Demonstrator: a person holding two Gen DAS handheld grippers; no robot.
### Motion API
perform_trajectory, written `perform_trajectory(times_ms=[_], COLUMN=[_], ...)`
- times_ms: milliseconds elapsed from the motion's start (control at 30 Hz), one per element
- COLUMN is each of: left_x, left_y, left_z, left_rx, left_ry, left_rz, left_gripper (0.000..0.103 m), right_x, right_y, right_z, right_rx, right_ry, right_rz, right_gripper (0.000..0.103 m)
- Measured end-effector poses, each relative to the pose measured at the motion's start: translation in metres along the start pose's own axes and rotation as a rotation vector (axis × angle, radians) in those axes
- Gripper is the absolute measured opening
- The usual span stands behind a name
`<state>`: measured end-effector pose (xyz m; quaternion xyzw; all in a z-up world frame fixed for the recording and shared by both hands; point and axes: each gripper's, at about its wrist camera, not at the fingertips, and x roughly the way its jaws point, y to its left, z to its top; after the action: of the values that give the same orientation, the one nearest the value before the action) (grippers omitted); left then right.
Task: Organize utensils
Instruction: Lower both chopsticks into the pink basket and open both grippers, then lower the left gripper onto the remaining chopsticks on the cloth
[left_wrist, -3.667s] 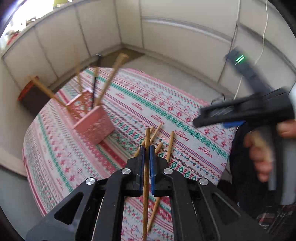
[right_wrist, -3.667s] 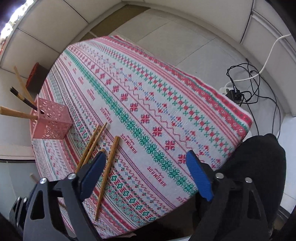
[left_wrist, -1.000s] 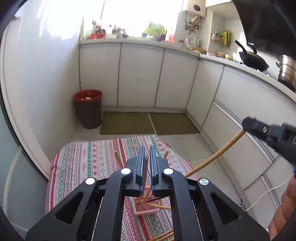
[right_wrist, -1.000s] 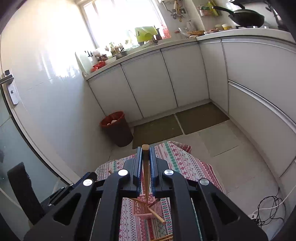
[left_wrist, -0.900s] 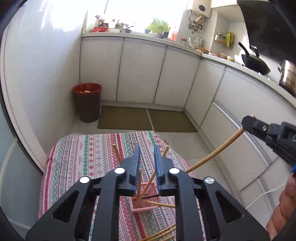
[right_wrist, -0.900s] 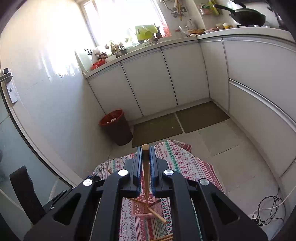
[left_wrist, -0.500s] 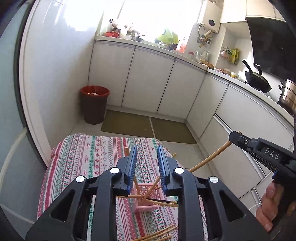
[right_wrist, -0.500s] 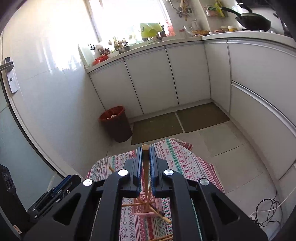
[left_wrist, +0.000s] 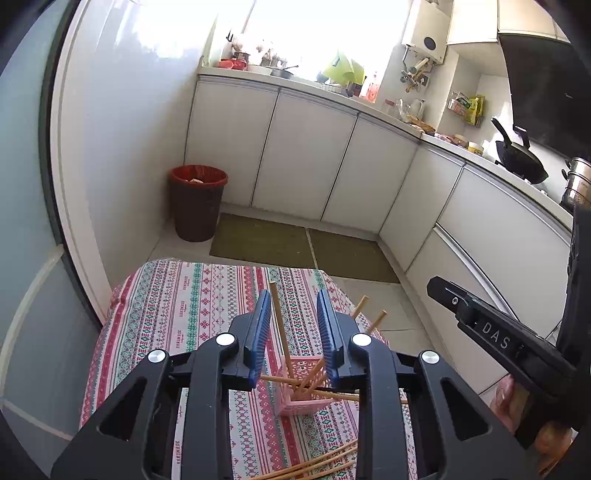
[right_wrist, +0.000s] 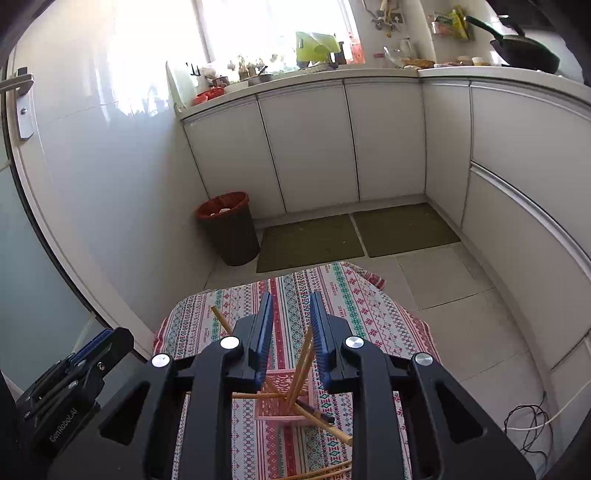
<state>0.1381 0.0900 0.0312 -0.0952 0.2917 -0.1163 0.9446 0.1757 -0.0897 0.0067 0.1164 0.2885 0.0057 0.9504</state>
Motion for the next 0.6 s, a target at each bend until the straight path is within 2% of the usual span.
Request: perform_trajectory(times_ms=[133,200,300,400,467,533,600], left_x=[-0.003,-0.005,-0.01,-0.015,-0.018,-0.02,-0.021], left_y=[-0.008,-0.013,-0.016,-0.018,-0.016,-0.015,-0.015], left_z=[-0.004,-0.006,-0.011,-0.015,-0.018,-0.021,-0.026], left_rx=[0.026,0.044,0.051,0.062,0.059,0.056,0.054], left_ry=[0.005,0.005,-0.004,-0.009,-0.011,-0.01,-0.009], left_rz=[0.008,0.015,0.027,0.037,0.043,0.05,0.06], left_gripper=[0.03,0.035,0.048,0.052,0.057,0.061,0.068], right_x=[-0.014,-0.022,-0.032,-0.04,-0.045,-0.051,-0.057], right_y=[0.001,0.002,0.001,-0.004,-0.007,-0.011,-0.013], right_z=[-0.004,-0.009,-0.017,-0.025,-0.029,-0.034,-0.039], right_rx=[-0.029,-0.044,-0.059,-0.055,-0.051,-0.054,-0.059], right_ry=[-0.022,-0.038,-0.051,-0.056,-0.066,-0.078,-0.09], right_rz=[-0.023,-0.043,-0.067,-0.092,-0.116,-0.137,-0.165], right_gripper=[0.025,0.028,0.037,0.047,0.058,0.06,0.066])
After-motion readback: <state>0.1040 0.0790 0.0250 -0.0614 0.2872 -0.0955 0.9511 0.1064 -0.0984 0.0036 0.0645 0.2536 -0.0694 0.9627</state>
